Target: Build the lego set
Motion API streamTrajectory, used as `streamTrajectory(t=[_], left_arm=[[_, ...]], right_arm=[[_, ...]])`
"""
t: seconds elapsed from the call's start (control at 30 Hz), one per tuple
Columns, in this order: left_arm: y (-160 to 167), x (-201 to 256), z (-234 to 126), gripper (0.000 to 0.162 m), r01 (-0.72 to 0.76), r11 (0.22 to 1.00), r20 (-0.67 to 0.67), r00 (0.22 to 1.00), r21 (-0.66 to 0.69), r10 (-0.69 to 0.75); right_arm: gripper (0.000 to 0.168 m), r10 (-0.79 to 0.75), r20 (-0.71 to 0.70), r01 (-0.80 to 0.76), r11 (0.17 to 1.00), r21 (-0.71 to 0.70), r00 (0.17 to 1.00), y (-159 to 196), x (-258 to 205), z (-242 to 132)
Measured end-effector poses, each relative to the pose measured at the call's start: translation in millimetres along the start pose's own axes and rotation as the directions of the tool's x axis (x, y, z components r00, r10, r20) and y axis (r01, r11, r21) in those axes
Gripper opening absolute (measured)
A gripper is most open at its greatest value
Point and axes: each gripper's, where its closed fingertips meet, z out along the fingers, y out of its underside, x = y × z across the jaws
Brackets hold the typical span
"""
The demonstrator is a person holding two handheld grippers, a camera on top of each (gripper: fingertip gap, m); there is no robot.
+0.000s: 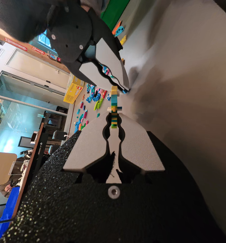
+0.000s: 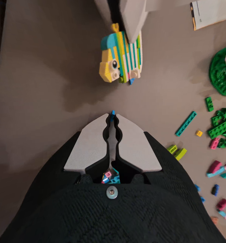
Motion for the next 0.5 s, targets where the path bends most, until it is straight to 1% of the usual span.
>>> streamTrajectory(t=[0.1, 0.17, 0.23, 0.33, 0.5], left_arm=[[0.4, 2.7, 1.2, 0.008, -0.022, 1.0, -0.01, 1.0, -0.011, 0.022], [0.1, 3.8, 2.1, 0.008, -0.03, 0.999, -0.014, 0.999, -0.013, 0.03], [-0.3, 4.4, 2.4, 0.008, -0.032, 0.999, -0.019, 0.999, -0.012, 0.031], [-0.8, 4.3, 2.2, 0.008, -0.028, 1.0, -0.021, 0.999, -0.008, 0.028], [-0.9, 5.1, 2.3, 0.008, -0.031, 0.999, -0.029, 0.999, -0.008, 0.031]], right_arm=[[0.003, -0.172, -0.026, 0.169, 0.981, -0.095, 0.985, 2.6, -1.5, -2.1], [0.004, -0.227, -0.001, 0.224, 0.963, -0.148, 0.974, 3.6, -4.3, -3.0], [0.004, -0.236, 0.028, 0.237, 0.957, -0.165, 0.971, 2.5, -5.8, -2.8], [0.004, -0.227, 0.047, 0.232, 0.961, -0.151, 0.973, 0.4, -5.7, -1.9], [0.004, -0.155, 0.05, 0.159, 0.985, -0.071, 0.987, -0.9, -5.2, -1.8]])
